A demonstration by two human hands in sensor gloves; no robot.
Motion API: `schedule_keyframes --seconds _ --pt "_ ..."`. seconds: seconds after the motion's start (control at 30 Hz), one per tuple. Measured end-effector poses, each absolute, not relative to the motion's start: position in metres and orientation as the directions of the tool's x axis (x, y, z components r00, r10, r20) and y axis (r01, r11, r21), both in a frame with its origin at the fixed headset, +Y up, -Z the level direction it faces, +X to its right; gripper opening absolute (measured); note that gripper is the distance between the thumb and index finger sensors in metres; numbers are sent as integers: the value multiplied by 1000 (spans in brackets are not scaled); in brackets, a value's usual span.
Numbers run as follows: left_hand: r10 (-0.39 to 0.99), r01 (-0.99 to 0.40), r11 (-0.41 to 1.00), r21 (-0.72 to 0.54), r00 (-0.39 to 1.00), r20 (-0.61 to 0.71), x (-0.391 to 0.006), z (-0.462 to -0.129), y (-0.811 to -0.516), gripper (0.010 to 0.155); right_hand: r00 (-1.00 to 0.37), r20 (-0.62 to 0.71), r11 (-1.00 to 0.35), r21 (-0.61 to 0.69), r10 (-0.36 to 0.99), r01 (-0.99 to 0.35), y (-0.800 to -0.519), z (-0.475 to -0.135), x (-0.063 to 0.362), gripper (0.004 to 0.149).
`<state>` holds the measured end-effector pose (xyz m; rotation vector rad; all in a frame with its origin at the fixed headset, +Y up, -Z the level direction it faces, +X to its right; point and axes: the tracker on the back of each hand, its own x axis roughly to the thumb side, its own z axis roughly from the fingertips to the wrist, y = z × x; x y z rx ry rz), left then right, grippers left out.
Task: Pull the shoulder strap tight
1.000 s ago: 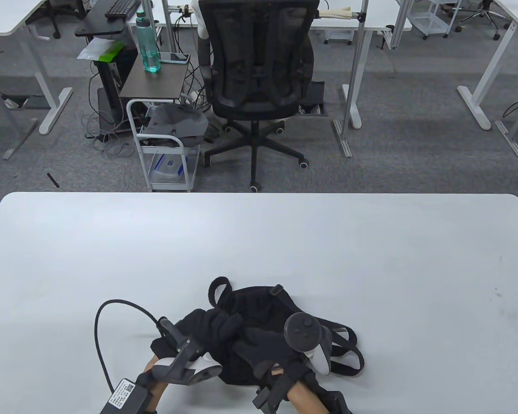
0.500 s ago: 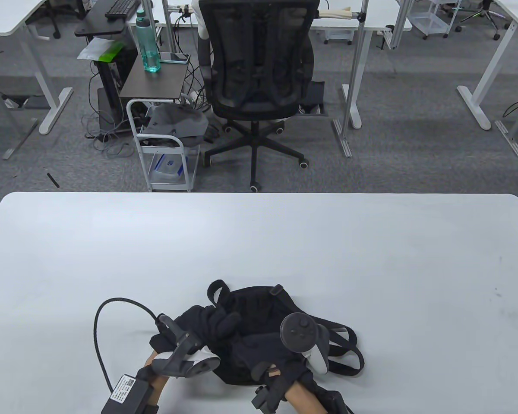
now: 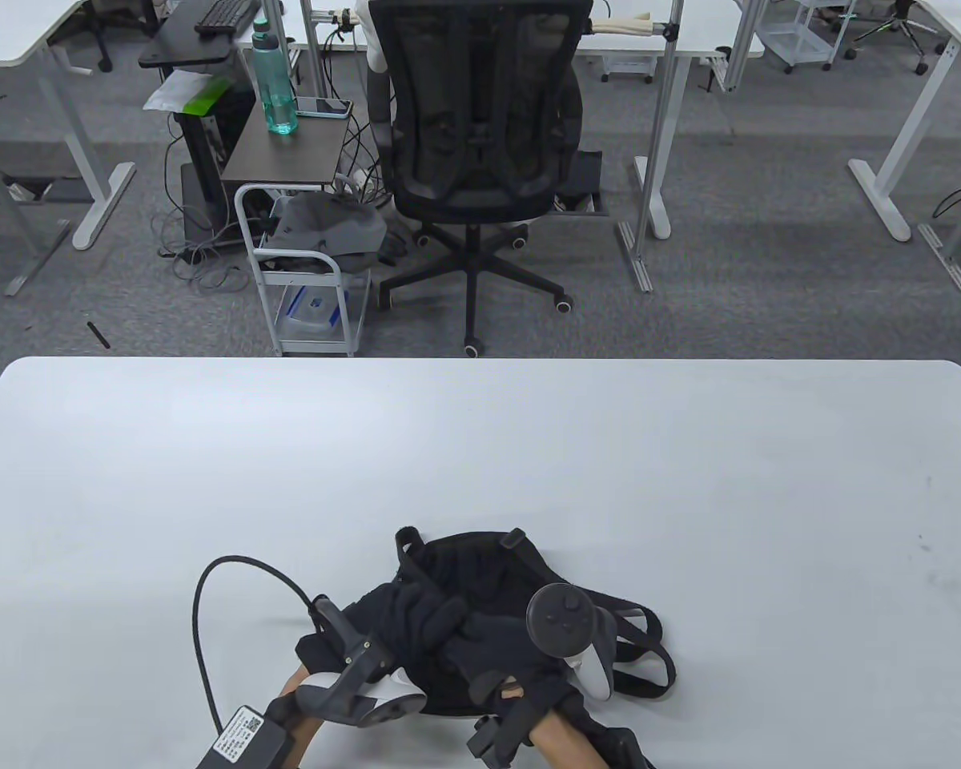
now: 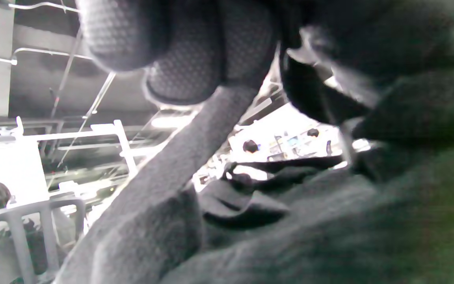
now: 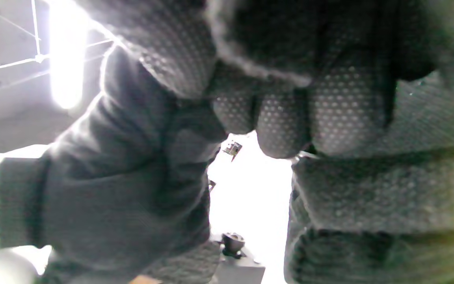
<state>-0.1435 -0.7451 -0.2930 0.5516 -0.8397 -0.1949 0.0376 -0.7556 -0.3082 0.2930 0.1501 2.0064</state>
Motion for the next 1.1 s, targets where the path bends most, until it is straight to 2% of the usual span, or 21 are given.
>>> schedule_keyframes --seconds 0.23,0.37,0.43,0.5,0.7,0.8,0.93,1.1 --pt "-362 26 862 507 730 579 -169 -312 -748 65 -443 166 -473 262 881 -841 -749 -305 37 39" --pt "-366 27 854 519 741 563 -169 -309 -744 64 -446 154 -472 287 882 -834 -752 -308 37 38" --pt "-388 28 843 537 723 572 -163 -304 -742 64 -465 159 -491 281 871 -824 -753 -307 38 49" --pt "-402 13 834 552 699 592 -155 -298 -740 64 -461 159 -487 255 873 -835 -753 -308 39 52" --pt "-433 -18 814 580 647 628 -138 -286 -741 64 -421 150 -446 230 894 -865 -757 -307 41 39" --pt "-411 -24 834 552 640 649 -145 -295 -748 65 -422 137 -444 275 896 -853 -757 -309 37 39" --pt "-412 50 848 528 688 597 -160 -308 -752 65 -472 161 -499 284 866 -819 -755 -306 34 38" --pt "-417 59 841 537 702 577 -162 -307 -748 64 -452 146 -474 321 880 -820 -757 -308 35 38"
